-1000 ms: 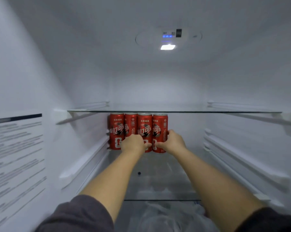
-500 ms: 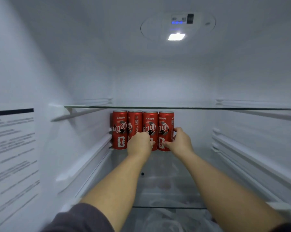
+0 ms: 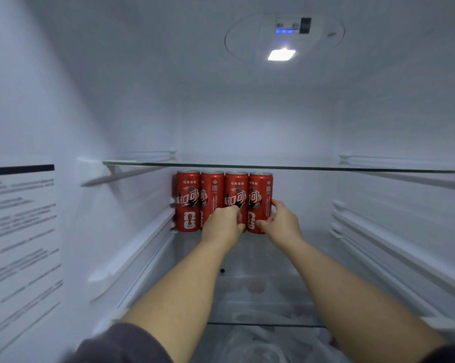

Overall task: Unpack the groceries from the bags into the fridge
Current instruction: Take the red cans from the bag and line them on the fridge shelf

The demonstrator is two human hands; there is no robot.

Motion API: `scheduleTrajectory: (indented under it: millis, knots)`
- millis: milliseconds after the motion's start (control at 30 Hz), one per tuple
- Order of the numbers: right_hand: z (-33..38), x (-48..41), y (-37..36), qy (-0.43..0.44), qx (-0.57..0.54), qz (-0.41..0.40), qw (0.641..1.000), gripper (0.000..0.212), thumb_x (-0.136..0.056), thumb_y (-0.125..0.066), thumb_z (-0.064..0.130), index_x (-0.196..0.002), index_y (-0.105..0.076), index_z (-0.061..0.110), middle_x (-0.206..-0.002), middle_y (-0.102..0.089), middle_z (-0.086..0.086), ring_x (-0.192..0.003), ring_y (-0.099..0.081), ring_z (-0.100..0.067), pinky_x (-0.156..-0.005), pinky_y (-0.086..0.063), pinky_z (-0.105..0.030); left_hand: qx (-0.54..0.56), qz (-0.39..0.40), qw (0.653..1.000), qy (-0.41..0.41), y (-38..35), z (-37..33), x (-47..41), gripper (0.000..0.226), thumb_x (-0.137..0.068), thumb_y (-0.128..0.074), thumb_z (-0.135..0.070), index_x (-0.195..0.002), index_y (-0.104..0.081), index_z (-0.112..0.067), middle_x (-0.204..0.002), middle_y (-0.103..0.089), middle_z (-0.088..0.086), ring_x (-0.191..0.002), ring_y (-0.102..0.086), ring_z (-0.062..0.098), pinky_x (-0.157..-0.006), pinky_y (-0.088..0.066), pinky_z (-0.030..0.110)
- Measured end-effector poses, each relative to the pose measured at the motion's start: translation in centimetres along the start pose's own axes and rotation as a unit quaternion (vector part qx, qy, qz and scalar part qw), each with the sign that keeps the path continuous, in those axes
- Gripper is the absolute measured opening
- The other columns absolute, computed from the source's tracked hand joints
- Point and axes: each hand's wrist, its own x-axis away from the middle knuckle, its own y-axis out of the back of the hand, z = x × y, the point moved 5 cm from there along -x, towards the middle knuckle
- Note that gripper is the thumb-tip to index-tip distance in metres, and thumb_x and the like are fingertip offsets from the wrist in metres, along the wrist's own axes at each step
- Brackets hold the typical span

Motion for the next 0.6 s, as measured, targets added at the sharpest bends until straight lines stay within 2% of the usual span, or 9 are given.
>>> scheduleTrajectory:
  millis: [200, 300, 367, 500, 600]
  knots:
    - [-0.2, 0.0, -0.1, 0.005, -0.007, 0.016, 1.0, 0.063, -0.084, -0.072, 0.012, -0.14, -0.044, 0.013, -0.114, -0.067, -0.011, -0.099, -0.062, -0.022, -0.081, -0.044, -0.025, -0.037, -0.009, 0.999, -0.004, 0.1, -0.1, 0.2, 0.007, -0.092, -0.059, -0.022, -0.099, -0.06, -0.021, -0.101, -0.065, -0.002, -0.093, -0.06, 0.019, -0.073, -0.049, 0.032]
    - [-0.1, 0.1, 0.0, 0.007, -0.008, 0.024, 1.0, 0.065, -0.083, -0.073, 0.014, -0.141, -0.042, 0.015, -0.114, -0.067, -0.011, -0.092, -0.058, -0.017, -0.081, -0.044, -0.025, -0.03, -0.003, 1.0, 0.0, 0.2, -0.1, 0.2, 0.008, -0.092, -0.057, -0.022, -0.1, -0.059, -0.022, -0.103, -0.064, -0.003, -0.093, -0.06, 0.018, -0.073, -0.049, 0.032]
    - [0.0, 0.3, 0.0, 0.012, 0.0, 0.032, 0.999, 0.065, -0.083, -0.073, 0.016, -0.14, -0.042, 0.016, -0.117, -0.066, -0.011, -0.096, -0.06, -0.019, -0.085, -0.047, -0.029, -0.029, 0.006, 1.0, 0.001, 0.3, -0.1, 0.3, 0.011, -0.092, -0.057, -0.023, -0.102, -0.059, -0.021, -0.106, -0.062, -0.003, -0.095, -0.059, 0.018, -0.074, -0.049, 0.033]
    - [0.6, 1.5, 0.4, 0.029, 0.155, 0.04, 0.987, 0.061, -0.085, -0.068, 0.023, -0.137, -0.035, 0.018, -0.117, -0.056, -0.015, -0.106, -0.059, -0.033, -0.089, -0.05, -0.039, -0.082, 0.024, 0.996, -0.016, 1.2, -1.0, 1.0, 0.024, -0.092, -0.054, -0.026, -0.113, -0.054, -0.016, -0.112, -0.055, 0.004, -0.098, -0.058, 0.024, -0.081, -0.051, 0.039]
    - [2.2, 3.6, 2.2, 0.068, 0.31, 0.027, 0.948, 0.06, -0.09, -0.061, 0.031, -0.141, -0.031, 0.021, -0.123, -0.049, -0.014, -0.112, -0.052, -0.033, -0.091, -0.045, -0.042, -0.13, -0.008, 0.991, -0.023, 4.0, -2.8, 1.3, 0.035, -0.092, -0.054, -0.028, -0.123, -0.049, -0.013, -0.117, -0.052, 0.007, -0.101, -0.058, 0.026, -0.074, -0.046, 0.036]
